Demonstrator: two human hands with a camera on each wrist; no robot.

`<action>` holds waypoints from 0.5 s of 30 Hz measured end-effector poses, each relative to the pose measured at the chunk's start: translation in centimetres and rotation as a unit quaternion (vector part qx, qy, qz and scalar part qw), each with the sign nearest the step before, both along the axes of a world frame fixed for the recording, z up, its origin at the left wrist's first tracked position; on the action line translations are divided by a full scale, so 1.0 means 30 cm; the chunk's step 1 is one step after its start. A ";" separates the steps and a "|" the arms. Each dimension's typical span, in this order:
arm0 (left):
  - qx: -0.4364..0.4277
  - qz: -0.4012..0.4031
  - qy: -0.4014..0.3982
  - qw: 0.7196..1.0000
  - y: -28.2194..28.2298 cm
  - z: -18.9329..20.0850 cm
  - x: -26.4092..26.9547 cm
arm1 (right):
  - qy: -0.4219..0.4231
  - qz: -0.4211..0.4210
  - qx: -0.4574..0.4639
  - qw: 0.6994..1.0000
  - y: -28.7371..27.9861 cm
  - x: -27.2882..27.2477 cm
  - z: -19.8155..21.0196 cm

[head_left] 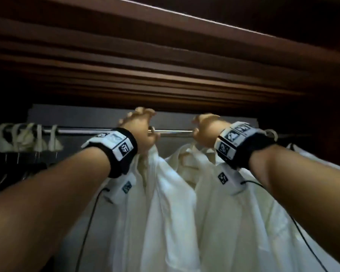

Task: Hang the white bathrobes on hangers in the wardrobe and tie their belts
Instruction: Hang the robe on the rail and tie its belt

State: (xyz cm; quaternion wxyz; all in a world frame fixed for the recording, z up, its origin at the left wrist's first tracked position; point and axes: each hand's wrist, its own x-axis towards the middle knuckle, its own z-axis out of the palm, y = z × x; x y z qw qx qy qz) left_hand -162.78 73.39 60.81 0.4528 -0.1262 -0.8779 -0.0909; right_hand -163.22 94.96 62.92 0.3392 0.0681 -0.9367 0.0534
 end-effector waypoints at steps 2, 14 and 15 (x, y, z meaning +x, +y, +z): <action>-0.043 0.005 -0.115 0.992 -0.034 0.056 -0.024 | -0.035 -0.035 0.085 0.995 0.028 -0.105 0.065; 0.023 -0.035 -0.181 0.983 -0.057 0.078 -0.151 | -0.081 0.026 0.174 0.981 0.046 -0.337 0.137; 0.044 -0.023 -0.179 0.983 -0.057 0.075 -0.168 | -0.079 0.035 0.173 0.981 0.020 -0.314 0.126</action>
